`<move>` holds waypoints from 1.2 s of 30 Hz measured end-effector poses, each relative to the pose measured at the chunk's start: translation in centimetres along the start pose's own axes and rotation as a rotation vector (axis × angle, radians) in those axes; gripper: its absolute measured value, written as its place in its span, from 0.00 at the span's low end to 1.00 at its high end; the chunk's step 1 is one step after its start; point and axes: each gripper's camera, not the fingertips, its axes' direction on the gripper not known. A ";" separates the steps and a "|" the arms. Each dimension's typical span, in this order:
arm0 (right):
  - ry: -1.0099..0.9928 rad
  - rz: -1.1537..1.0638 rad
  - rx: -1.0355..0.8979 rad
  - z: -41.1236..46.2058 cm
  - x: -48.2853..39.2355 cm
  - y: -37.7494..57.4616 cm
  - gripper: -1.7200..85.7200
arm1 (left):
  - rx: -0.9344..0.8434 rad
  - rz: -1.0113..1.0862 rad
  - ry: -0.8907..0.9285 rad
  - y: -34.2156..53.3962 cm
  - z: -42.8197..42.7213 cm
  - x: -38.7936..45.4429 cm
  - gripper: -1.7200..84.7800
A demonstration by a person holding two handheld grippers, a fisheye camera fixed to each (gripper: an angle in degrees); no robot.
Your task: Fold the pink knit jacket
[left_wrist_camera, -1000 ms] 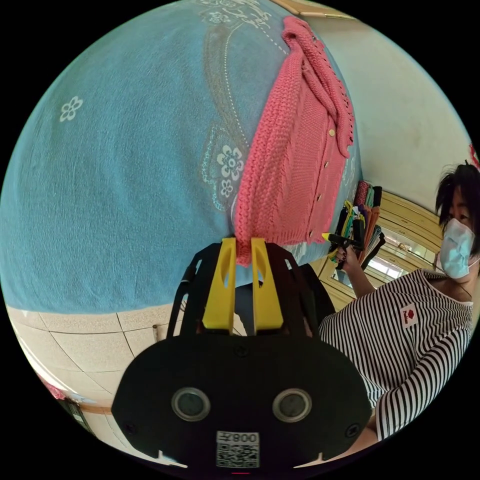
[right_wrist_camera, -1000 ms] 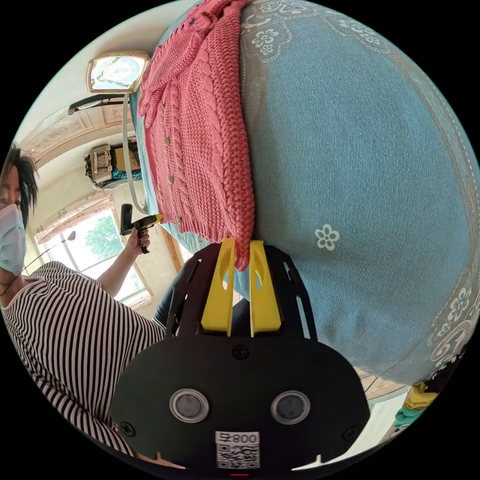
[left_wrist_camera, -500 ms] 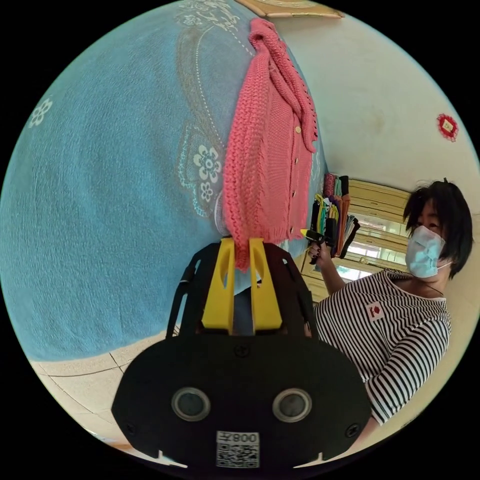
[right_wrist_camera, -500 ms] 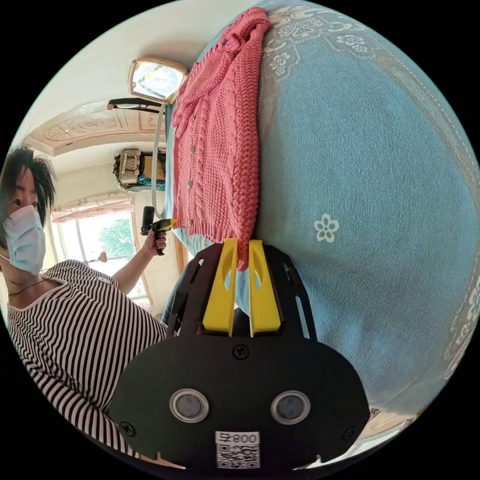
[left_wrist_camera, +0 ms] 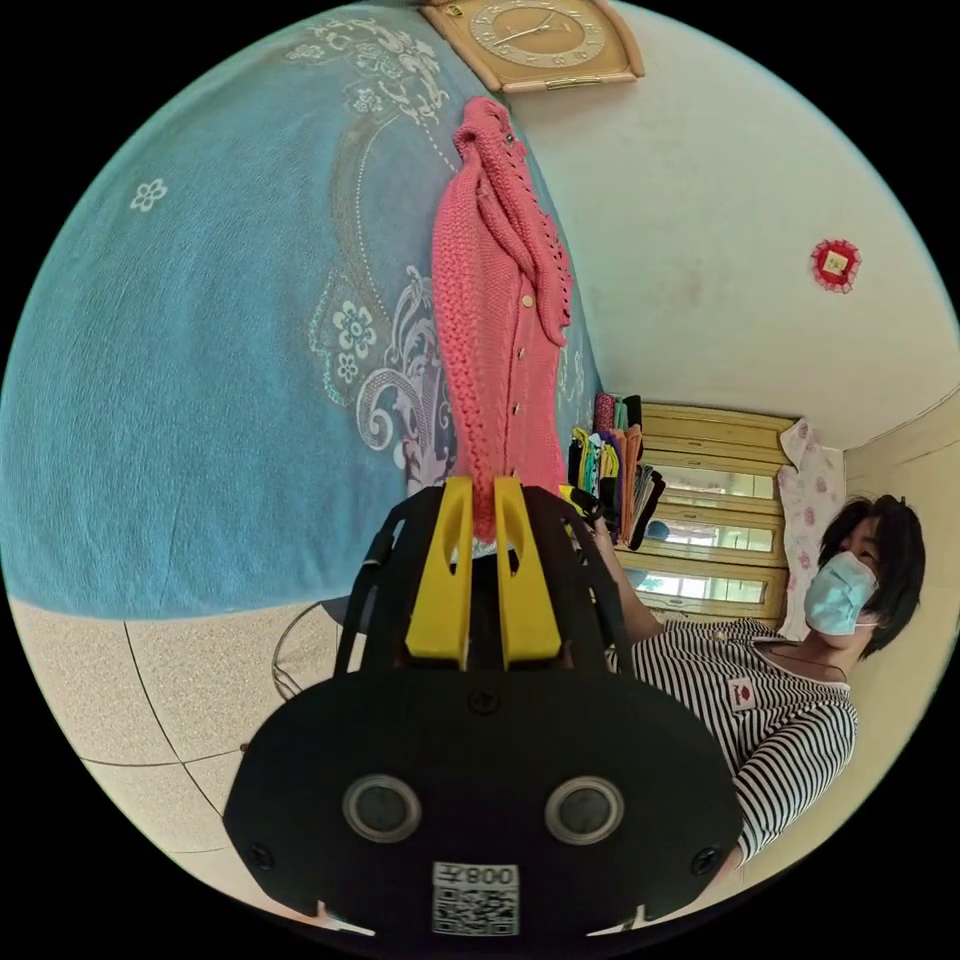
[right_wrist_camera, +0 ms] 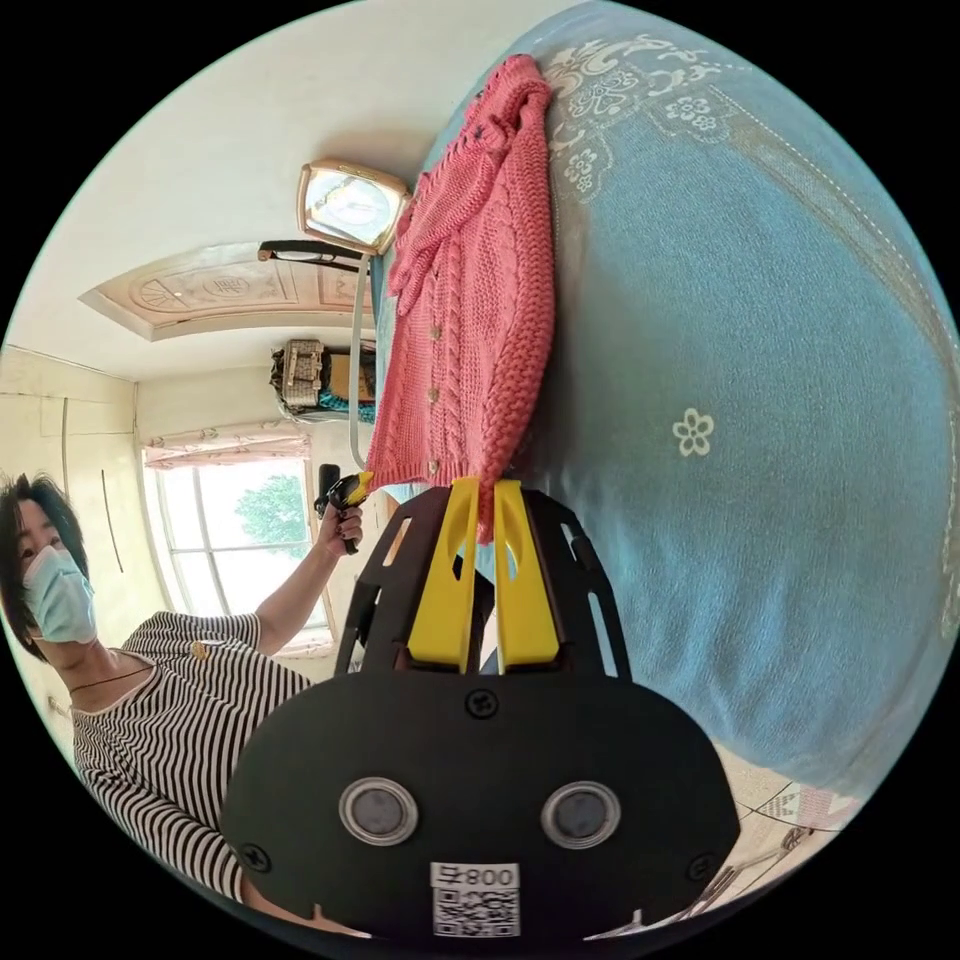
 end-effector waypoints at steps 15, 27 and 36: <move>-0.054 -0.101 0.069 -5.0 -3.7 11.4 0.04 | 0.059 0.117 0.086 11.2 -2.0 11.1 0.06; -0.102 -0.123 0.037 -6.8 -2.8 23.2 0.04 | 0.084 0.117 0.182 24.2 -3.1 13.2 0.06; -0.102 -0.157 0.002 -6.3 -3.2 28.4 0.04 | 0.078 0.136 0.217 30.0 -3.2 14.6 0.06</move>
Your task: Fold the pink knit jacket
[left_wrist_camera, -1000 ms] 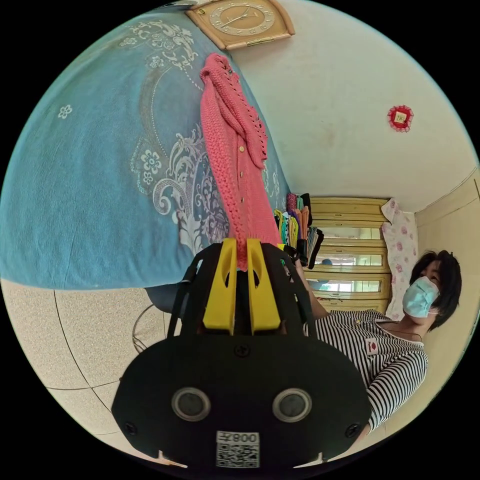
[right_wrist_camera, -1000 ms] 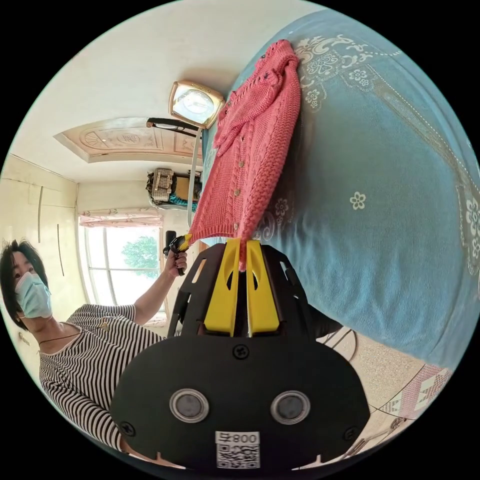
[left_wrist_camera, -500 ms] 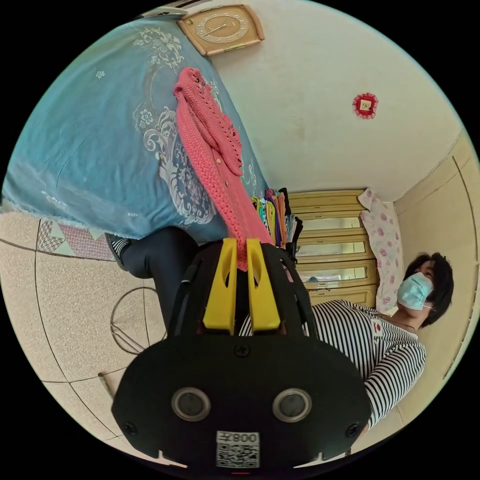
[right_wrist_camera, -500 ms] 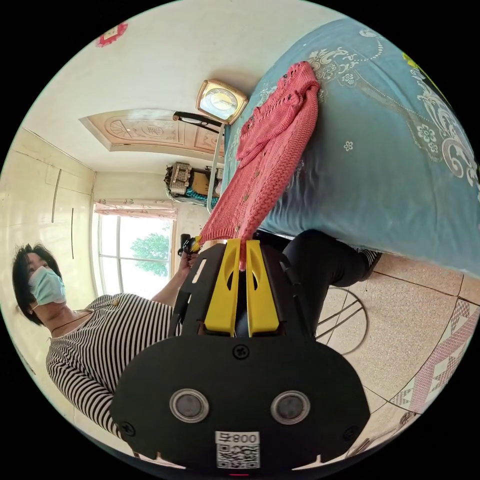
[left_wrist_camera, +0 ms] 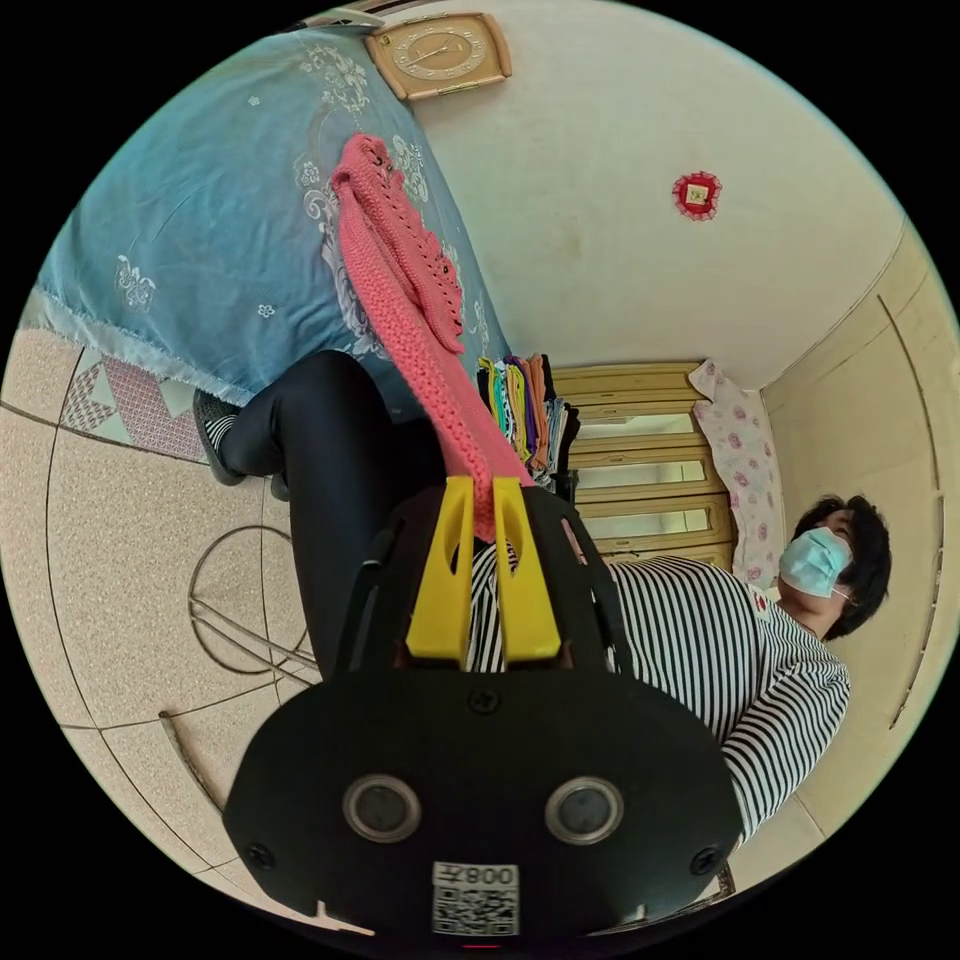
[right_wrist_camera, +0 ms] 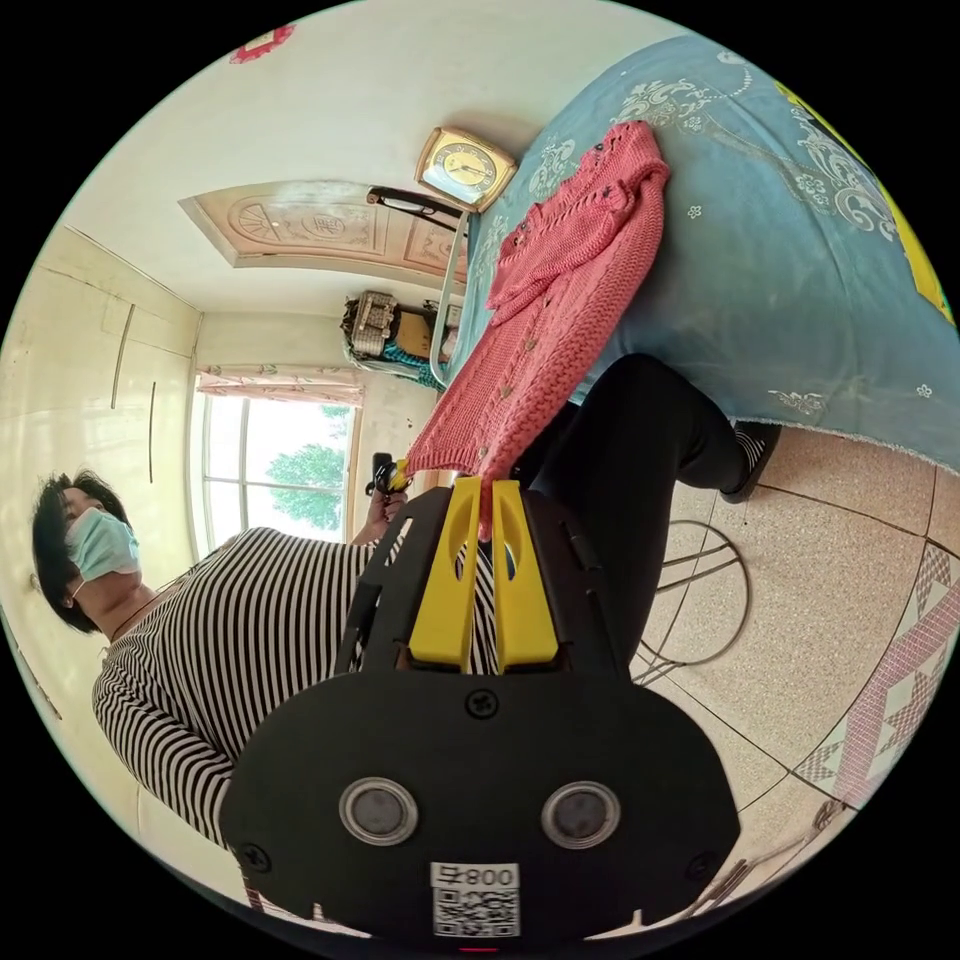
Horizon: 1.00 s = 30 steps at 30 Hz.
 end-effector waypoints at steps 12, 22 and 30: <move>-0.014 -0.024 0.010 -0.3 0.0 4.0 0.04 | 0.027 0.015 0.049 3.4 -0.2 0.2 0.06; -0.019 -0.043 0.037 -0.5 0.2 3.0 0.04 | 0.027 0.037 0.069 0.9 0.2 -1.0 0.06; -0.038 -0.038 0.051 -1.1 0.4 1.2 0.04 | 0.037 0.030 0.080 -1.9 0.1 -3.3 0.06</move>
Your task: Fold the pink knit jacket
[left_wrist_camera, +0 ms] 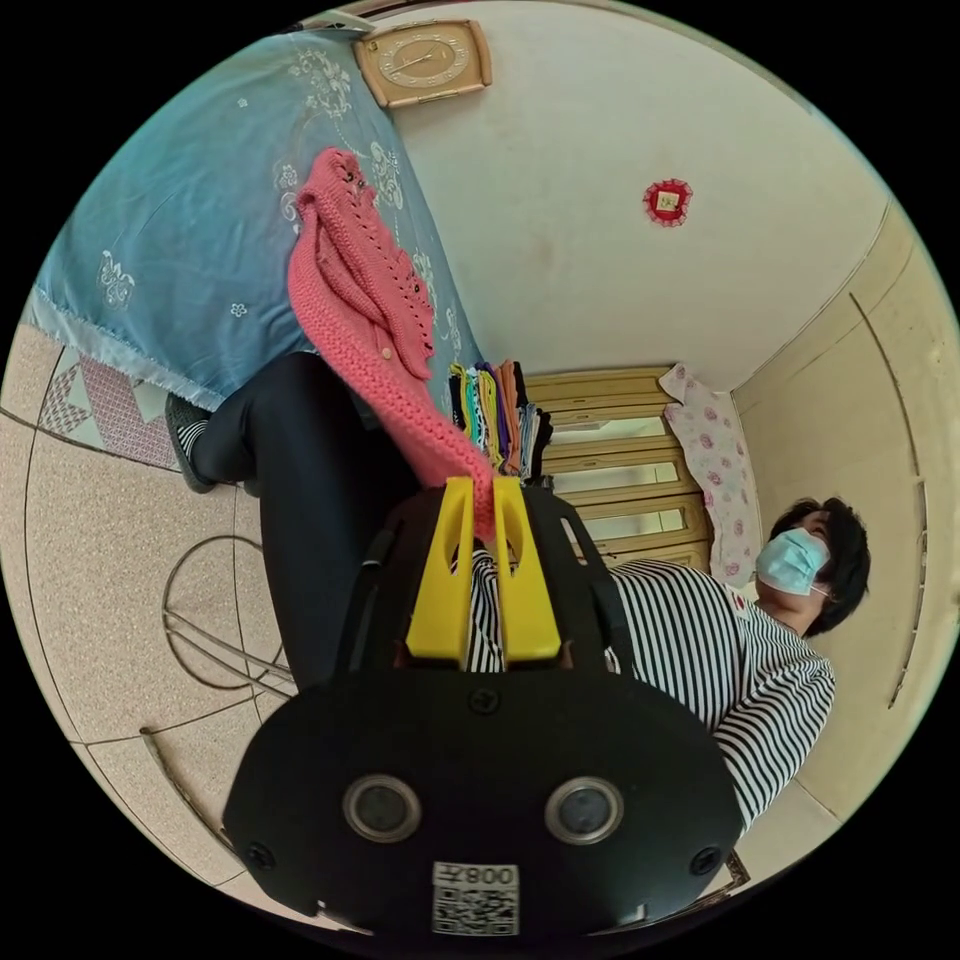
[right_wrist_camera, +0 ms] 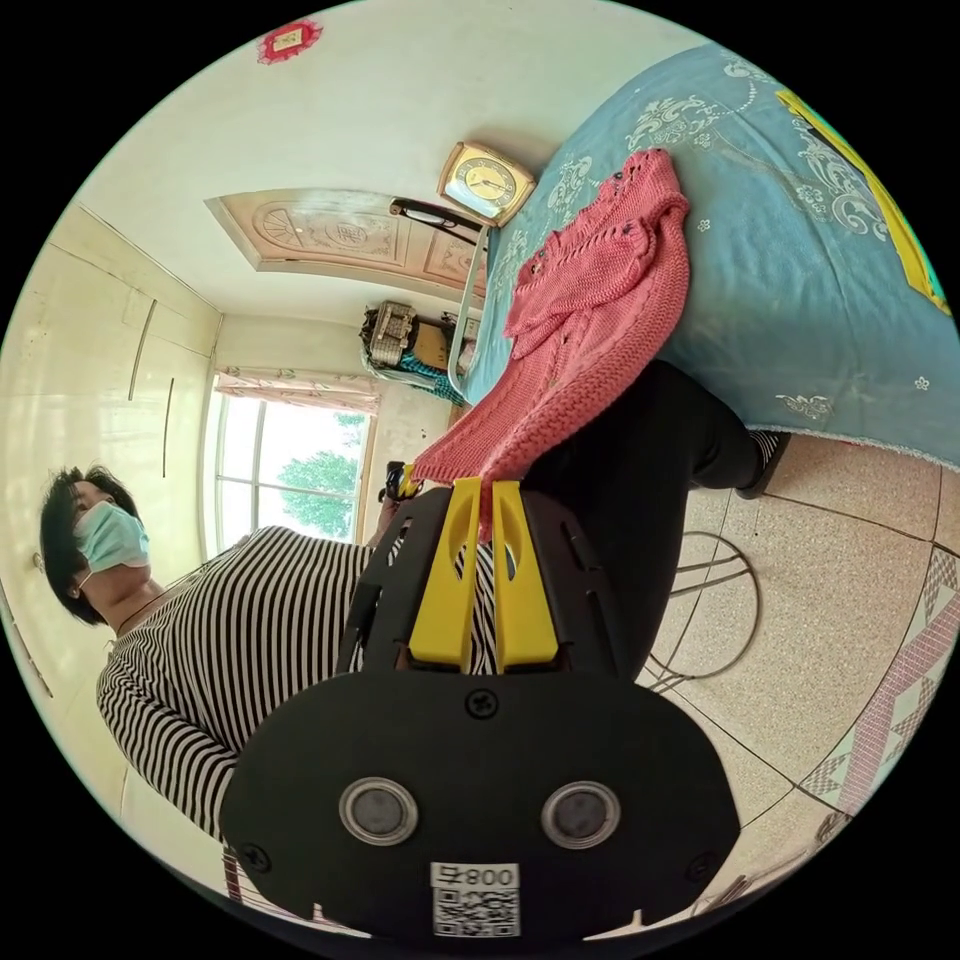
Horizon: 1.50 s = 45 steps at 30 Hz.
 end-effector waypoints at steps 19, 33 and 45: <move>0.017 -0.121 0.072 -2.6 -1.5 -19.2 0.04 | 0.044 0.147 -0.014 -22.9 1.0 -5.6 0.06; 0.100 -0.091 0.065 -1.0 3.6 -38.5 0.04 | 0.060 0.099 -0.098 -42.8 4.3 -19.0 0.06; 0.170 0.020 -0.002 2.0 11.2 -48.5 0.04 | 0.091 -0.051 -0.238 -49.8 7.4 -34.9 0.08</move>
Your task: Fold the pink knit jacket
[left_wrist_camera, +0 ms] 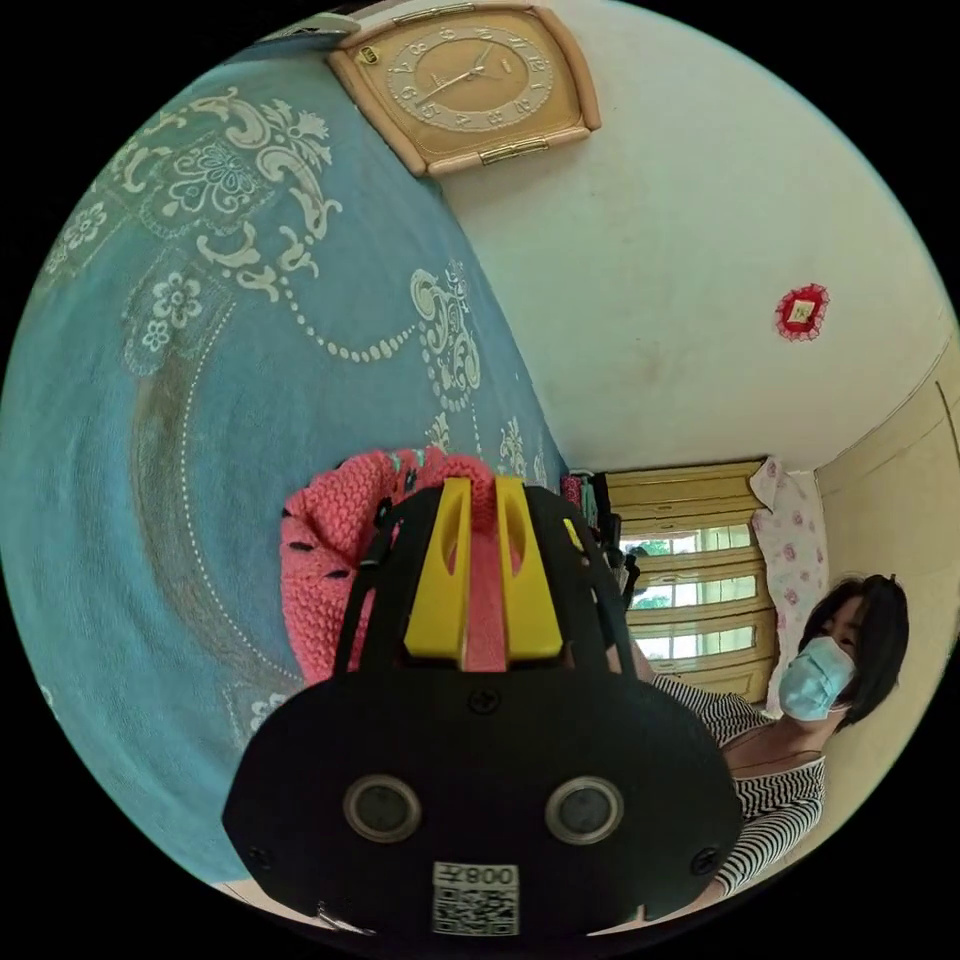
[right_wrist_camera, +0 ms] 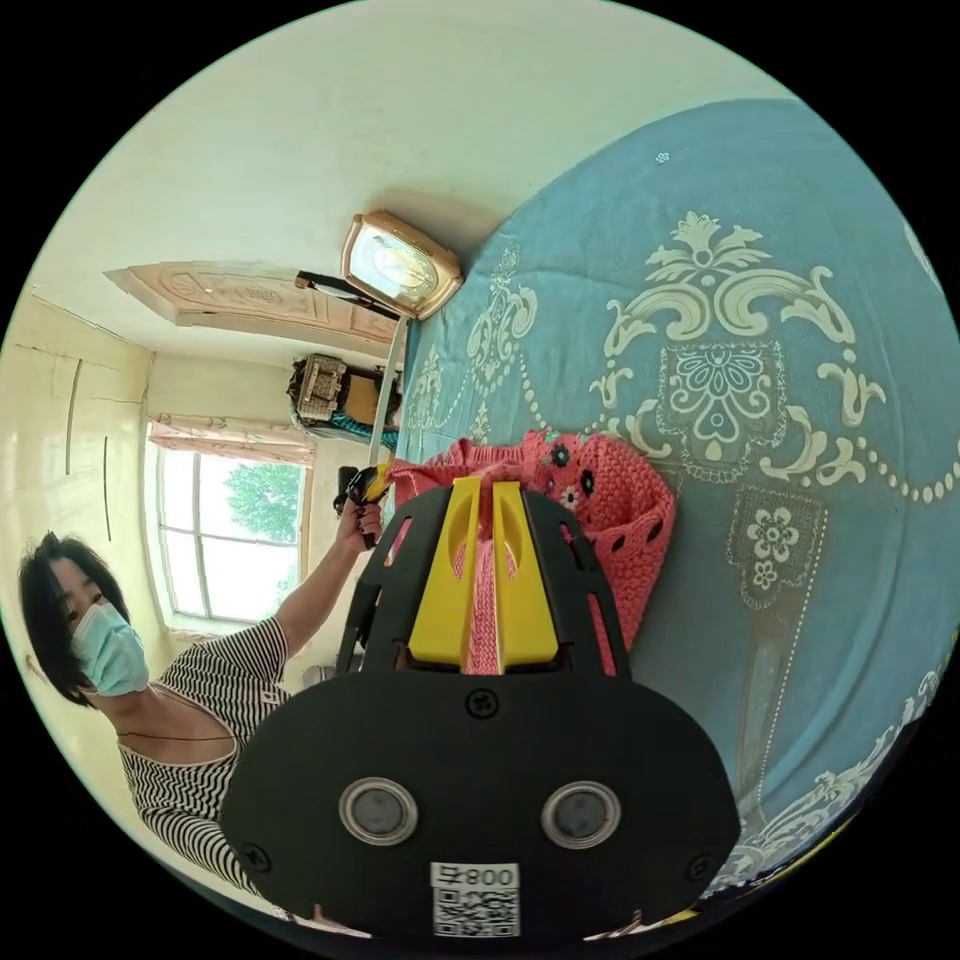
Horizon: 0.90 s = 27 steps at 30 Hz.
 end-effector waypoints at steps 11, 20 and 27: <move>-0.061 -0.067 0.003 0.4 0.1 3.7 0.04 | -0.017 0.421 -0.240 1.4 8.5 5.5 0.11; -0.081 -0.086 0.023 0.8 -0.1 5.1 0.04 | -0.547 0.629 -0.300 1.0 30.3 6.5 0.11; -0.112 -0.100 0.047 -0.1 -0.6 5.8 0.04 | -0.564 0.548 -0.269 2.6 33.2 2.6 0.05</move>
